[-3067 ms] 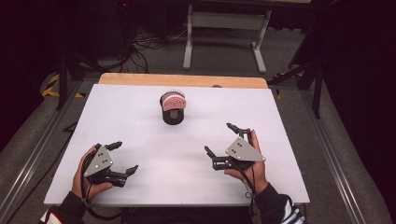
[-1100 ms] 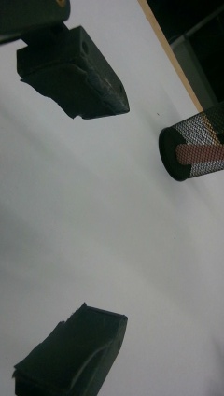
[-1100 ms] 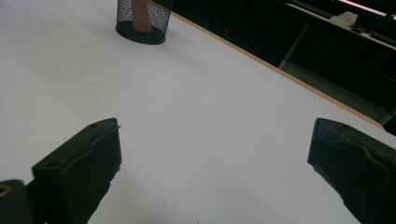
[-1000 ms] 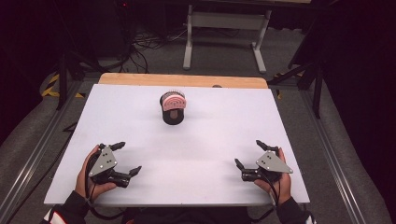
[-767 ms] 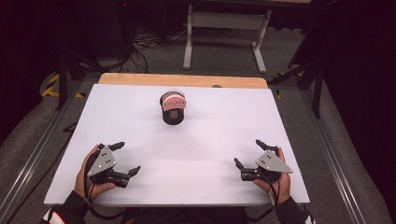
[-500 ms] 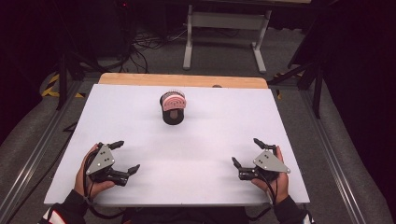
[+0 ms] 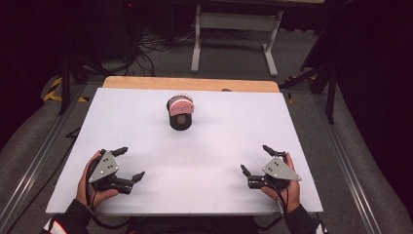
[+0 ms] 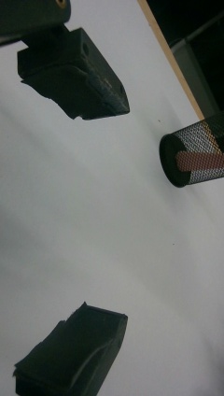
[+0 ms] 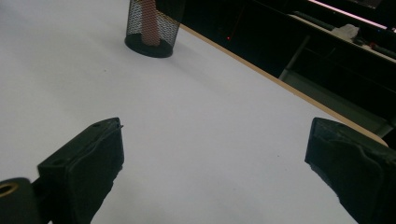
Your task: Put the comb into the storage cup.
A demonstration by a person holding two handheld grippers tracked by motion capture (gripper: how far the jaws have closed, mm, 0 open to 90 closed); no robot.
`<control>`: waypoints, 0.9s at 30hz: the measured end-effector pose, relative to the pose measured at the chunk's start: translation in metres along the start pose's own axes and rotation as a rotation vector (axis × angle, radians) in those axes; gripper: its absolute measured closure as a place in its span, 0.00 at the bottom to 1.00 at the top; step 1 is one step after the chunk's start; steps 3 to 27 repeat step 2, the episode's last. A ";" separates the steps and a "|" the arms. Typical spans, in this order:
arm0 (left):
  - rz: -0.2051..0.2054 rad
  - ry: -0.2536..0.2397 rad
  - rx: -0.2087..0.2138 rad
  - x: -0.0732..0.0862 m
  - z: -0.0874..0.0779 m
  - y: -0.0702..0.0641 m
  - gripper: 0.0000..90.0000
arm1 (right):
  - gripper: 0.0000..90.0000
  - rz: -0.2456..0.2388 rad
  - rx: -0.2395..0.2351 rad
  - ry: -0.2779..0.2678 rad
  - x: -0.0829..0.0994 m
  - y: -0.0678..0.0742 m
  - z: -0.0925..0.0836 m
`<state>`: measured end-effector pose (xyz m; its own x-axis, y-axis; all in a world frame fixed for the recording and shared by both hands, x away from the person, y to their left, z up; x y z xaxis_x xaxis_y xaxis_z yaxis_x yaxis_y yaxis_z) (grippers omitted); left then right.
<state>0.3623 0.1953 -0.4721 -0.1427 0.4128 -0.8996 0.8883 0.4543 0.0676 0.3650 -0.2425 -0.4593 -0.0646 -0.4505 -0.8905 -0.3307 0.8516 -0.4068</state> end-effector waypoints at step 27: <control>-0.002 -0.003 -0.003 0.000 -0.001 0.000 0.05 | 0.05 0.001 -0.014 -0.013 -0.001 0.002 -0.001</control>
Point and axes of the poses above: each handheld gripper's, and its own axes: z roughly forward along the jaws, x roughly out of its underside, y roughly to its left, the point moved 5 cm from there along z, roughly forward along the jaws, and after that the axes turned 14 degrees about x, right-handed, at the moved point
